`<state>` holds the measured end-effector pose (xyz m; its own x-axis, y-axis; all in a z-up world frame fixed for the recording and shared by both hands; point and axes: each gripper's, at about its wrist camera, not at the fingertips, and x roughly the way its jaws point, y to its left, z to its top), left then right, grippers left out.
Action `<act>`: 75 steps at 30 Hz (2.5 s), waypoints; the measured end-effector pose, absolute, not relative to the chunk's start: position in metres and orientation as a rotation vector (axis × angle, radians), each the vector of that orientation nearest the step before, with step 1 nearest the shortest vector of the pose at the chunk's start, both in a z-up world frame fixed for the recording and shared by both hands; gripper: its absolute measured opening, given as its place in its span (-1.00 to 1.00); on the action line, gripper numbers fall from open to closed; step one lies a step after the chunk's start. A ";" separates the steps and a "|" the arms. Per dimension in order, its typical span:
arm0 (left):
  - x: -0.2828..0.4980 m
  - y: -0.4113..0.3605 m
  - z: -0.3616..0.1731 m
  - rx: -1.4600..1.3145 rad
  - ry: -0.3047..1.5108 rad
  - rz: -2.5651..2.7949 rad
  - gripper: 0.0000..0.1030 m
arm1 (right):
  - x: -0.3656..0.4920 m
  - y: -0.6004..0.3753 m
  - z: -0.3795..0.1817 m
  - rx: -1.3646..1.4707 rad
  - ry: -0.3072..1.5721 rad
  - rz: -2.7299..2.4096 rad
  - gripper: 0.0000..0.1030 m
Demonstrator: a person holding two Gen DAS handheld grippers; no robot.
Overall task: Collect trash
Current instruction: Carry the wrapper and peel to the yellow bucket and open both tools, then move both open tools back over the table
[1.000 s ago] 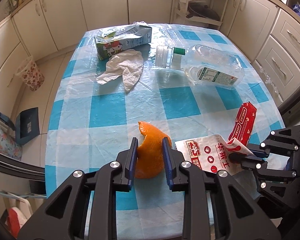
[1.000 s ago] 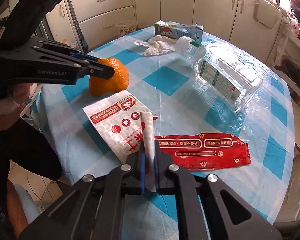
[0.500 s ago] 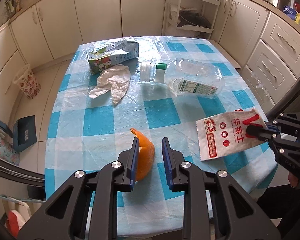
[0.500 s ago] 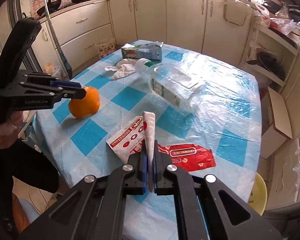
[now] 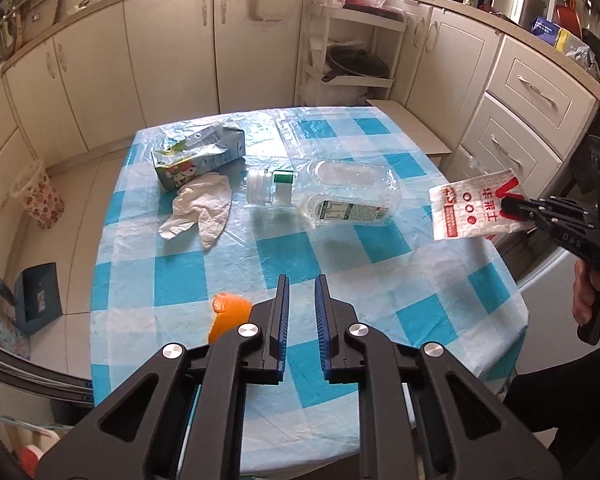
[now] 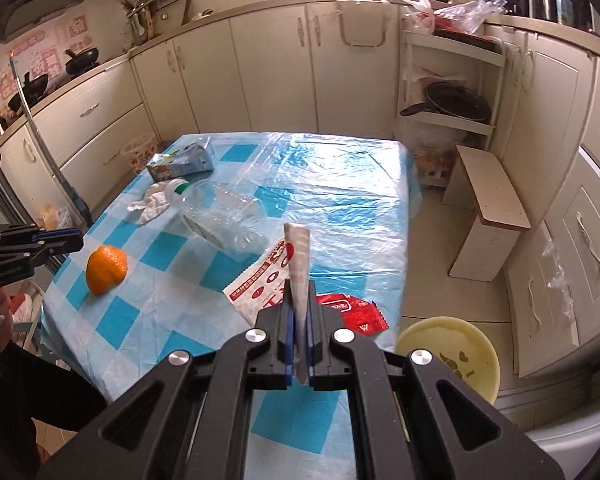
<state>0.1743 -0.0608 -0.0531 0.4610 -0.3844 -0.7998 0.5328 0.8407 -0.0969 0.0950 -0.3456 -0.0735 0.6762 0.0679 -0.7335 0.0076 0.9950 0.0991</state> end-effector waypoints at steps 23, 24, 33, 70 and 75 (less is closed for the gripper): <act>0.170 -0.092 -0.087 0.284 0.984 -0.504 -0.82 | 0.084 -0.429 -0.082 0.247 0.874 -0.206 -0.89; 0.165 -0.097 -0.081 0.271 0.972 -0.536 -0.82 | 0.084 -0.435 -0.086 0.260 0.885 -0.222 -0.89; 0.126 -0.176 -0.050 0.243 0.903 -0.760 -0.82 | 0.087 -0.484 -0.154 0.395 1.043 -0.346 -0.89; 0.110 -0.473 -0.151 0.356 1.246 -0.817 -0.34 | 0.023 -0.582 -0.040 0.758 0.566 -0.287 0.10; 0.116 -0.479 -0.151 0.351 1.250 -0.804 -0.08 | 0.023 -0.582 -0.035 0.769 0.550 -0.273 0.12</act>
